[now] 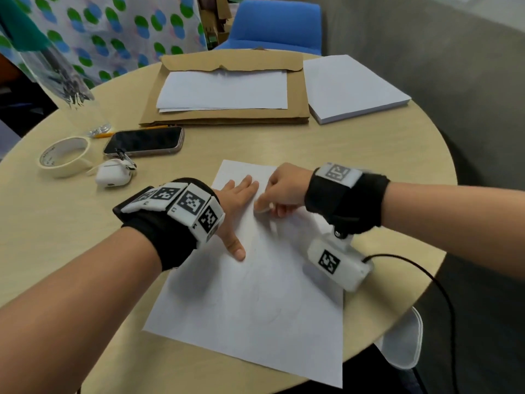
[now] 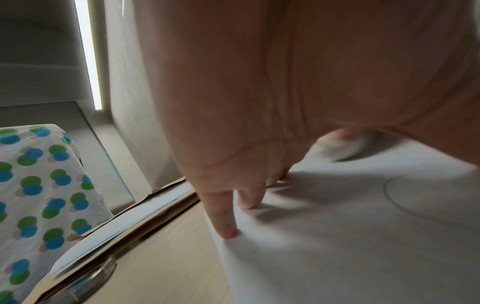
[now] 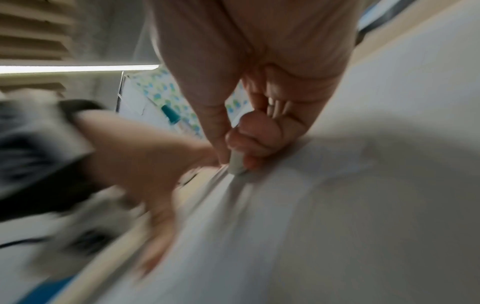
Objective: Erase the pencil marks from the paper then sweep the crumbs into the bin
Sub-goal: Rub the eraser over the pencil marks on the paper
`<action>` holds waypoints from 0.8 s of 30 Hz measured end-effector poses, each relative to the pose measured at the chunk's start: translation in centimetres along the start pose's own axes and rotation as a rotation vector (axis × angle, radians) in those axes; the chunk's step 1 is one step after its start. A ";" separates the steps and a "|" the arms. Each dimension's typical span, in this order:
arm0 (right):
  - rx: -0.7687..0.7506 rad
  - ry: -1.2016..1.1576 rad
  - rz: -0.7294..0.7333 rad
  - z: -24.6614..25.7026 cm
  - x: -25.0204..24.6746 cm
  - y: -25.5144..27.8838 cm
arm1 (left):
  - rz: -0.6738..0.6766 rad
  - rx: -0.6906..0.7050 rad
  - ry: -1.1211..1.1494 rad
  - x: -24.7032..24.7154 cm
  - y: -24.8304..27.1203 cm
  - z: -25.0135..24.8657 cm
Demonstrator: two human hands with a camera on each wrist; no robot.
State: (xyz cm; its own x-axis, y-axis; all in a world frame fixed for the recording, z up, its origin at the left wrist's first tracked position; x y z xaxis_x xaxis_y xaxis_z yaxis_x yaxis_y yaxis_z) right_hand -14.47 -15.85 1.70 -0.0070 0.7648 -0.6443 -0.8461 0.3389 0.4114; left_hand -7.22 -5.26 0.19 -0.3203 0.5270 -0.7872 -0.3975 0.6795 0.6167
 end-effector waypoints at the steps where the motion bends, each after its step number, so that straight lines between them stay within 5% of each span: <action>1: -0.005 0.000 -0.017 0.2 0.0 -0.1 | -0.002 -0.001 0.004 0.0 0.0 0.0; 7: -0.020 0.074 0.167 -0.5 3.1 2.3 | 0.018 -0.013 -0.024 0.1 -0.2 0.2; 13: 0.046 0.130 -0.003 -1.9 0.2 3.2 | 0.011 -0.005 -0.016 0.2 0.2 0.3; 20: -0.069 0.178 0.062 1.2 3.8 3.1 | -0.042 -0.015 -0.043 0.5 0.0 -0.1; 24: 0.030 0.276 -0.038 -1.3 0.4 3.5 | -0.021 -0.006 -0.002 0.3 0.4 0.3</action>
State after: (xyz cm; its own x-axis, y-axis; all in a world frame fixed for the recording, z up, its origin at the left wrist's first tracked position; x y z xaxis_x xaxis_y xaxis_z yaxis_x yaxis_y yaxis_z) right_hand -18.12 -15.08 2.08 -0.1234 0.5744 -0.8092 -0.8325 0.3839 0.3994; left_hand -7.26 -4.68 0.17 -0.3103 0.5138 -0.7998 -0.4093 0.6872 0.6002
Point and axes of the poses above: each hand's wrist, its own y-axis away from the middle knuckle, its own x-axis out of the palm, z = x × y, the point moved 2 cm from there along -y, towards the middle knuckle, and after that the axes turned 2 degrees about -z, right-handed, at the moved point
